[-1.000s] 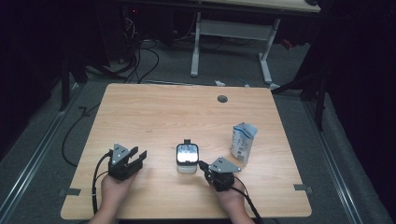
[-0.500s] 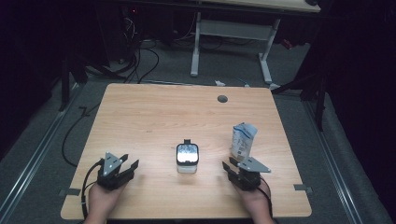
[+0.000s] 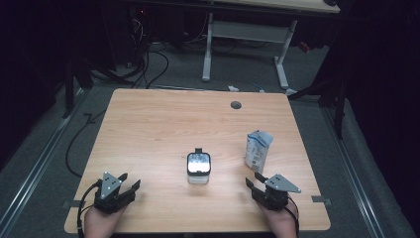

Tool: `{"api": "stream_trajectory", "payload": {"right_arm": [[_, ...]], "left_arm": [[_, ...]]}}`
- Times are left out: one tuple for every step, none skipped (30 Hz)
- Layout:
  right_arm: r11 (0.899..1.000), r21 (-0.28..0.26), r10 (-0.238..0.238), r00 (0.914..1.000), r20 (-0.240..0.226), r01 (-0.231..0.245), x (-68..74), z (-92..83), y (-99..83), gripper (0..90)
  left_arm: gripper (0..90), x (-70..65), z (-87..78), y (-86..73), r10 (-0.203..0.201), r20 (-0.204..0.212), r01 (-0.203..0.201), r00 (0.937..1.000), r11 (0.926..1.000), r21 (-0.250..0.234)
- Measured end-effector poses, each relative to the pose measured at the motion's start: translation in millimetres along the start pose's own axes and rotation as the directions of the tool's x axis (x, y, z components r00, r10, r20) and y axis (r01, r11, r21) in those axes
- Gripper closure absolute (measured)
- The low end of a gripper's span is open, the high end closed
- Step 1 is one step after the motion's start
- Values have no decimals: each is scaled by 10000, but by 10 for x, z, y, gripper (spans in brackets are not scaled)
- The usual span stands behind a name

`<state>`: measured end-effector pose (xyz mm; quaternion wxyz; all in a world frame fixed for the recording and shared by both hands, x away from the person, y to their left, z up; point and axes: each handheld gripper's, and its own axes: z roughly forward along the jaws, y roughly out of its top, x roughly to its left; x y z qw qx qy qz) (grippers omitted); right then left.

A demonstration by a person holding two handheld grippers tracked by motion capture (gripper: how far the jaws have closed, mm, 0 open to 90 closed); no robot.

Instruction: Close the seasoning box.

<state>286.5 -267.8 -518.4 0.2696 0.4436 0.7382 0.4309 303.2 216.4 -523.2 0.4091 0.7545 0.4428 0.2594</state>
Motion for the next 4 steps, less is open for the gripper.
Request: {"api": "stream_trajectory", "payload": {"right_arm": [[10000, -4, -15, 10000, 8, 15, -3, 2, -1, 548], [10000, 13, -61, 10000, 30, 61, -6, 4, 0, 542], [10000, 19, -86, 10000, 46, 86, -9, 3, -1, 538], [10000, 31, -67, 10000, 28, 67, -13, -1, -2, 535]], "left_arm": [[444, -3, 12, 5, 13, -12, -13, 10000, 10000, -14], [437, -5, 19, 13, 48, 14, -48, 10000, 10000, 21], [428, -10, 27, 20, 75, 17, -75, 10000, 10000, 13], [421, -17, 35, 28, 114, 16, -114, 9999, 9999, 13]]}}
